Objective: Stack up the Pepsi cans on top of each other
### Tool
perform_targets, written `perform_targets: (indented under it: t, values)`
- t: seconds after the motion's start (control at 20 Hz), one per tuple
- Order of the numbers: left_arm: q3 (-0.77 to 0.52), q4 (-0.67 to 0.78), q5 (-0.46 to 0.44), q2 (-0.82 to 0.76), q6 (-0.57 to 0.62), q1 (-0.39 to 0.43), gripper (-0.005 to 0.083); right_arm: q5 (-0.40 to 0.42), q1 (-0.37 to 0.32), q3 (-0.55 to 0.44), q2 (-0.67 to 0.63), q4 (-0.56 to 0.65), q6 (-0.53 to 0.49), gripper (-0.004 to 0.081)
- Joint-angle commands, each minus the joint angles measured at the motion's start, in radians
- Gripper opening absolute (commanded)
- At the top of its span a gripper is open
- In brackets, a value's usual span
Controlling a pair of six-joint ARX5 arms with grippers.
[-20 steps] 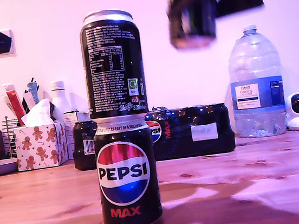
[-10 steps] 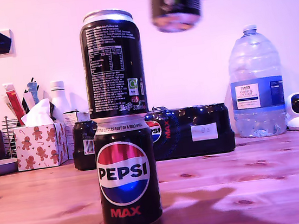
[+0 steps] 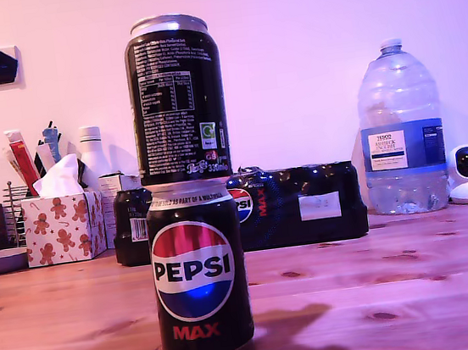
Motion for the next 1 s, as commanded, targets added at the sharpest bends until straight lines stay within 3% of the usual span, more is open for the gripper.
perform_targets:
  t: [0.0,0.45,0.95]
  values:
    - [-0.014,0.014,0.0,-0.003,0.003,-0.003,-0.0021,-0.008,0.023,0.027,-0.026,0.017,0.0,0.0405]
    - [-0.014,0.019,0.0,-0.003,0.003,-0.003,-0.0021,-0.005,0.103,0.027,0.034,0.021,0.003,0.0405]
    - [-0.014,0.019,0.0,-0.003,0.003,-0.003,-0.0021,-0.006,0.111,0.027,0.09,0.037,0.004,0.0405]
